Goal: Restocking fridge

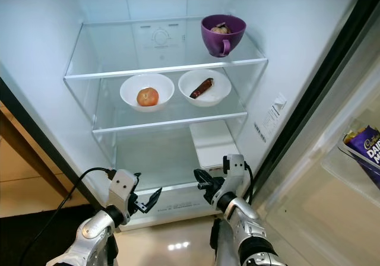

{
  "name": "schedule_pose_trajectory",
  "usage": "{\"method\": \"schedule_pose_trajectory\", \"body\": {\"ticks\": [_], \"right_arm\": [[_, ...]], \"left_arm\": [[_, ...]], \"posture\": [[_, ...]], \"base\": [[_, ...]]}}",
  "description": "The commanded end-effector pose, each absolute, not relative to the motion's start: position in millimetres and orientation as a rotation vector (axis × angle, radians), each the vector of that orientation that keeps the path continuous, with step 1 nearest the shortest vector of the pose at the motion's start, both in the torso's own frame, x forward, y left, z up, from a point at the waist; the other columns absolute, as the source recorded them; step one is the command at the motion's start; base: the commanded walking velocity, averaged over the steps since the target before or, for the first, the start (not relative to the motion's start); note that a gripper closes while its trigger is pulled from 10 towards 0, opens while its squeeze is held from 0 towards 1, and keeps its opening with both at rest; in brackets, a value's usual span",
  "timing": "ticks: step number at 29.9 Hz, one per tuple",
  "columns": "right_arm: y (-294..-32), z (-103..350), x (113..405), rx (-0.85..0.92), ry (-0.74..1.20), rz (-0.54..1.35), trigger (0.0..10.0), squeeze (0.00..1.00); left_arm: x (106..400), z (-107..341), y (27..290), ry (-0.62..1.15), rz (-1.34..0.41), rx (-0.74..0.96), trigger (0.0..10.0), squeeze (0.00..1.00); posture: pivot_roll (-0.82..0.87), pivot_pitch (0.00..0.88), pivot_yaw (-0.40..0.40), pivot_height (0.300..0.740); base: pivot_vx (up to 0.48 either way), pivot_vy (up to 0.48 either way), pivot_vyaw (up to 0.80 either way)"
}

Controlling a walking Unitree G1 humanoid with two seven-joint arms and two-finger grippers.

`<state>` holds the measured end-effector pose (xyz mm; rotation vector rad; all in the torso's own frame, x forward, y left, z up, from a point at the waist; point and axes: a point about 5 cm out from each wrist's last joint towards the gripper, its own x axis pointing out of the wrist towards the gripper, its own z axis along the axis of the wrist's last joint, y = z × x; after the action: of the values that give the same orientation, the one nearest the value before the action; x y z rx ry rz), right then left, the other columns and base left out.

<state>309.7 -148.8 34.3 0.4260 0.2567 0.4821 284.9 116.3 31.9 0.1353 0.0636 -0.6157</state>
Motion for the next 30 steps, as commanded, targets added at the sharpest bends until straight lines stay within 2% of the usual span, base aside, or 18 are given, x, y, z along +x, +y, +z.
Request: {"method": "schedule_pose_trajectory", "body": {"ticks": [1,14,30], "right_arm": [[-150,30,306,0.426,0.275,0.469,10.0,0.00],[-154,23,304,0.400,0.307,0.413,10.0,0.00],[-153,20,301,0.423,0.299,0.405,10.0,0.00]], "left_arm": [[282,28,110,0.070,-0.633,0.133,10.0,0.00],[275,19,112,0.105,-0.654,0.142,10.0,0.00],[273,17,107,0.115,-0.678,0.152,10.0,0.00]], "posture": [[0.01,0.076,0.008,0.416],[0.00,0.063,0.020,0.421],[0.00,0.053,0.029,0.491]], "base": [[0.000,0.000,0.00],[0.000,0.000,0.00],[0.000,0.000,0.00]]}}
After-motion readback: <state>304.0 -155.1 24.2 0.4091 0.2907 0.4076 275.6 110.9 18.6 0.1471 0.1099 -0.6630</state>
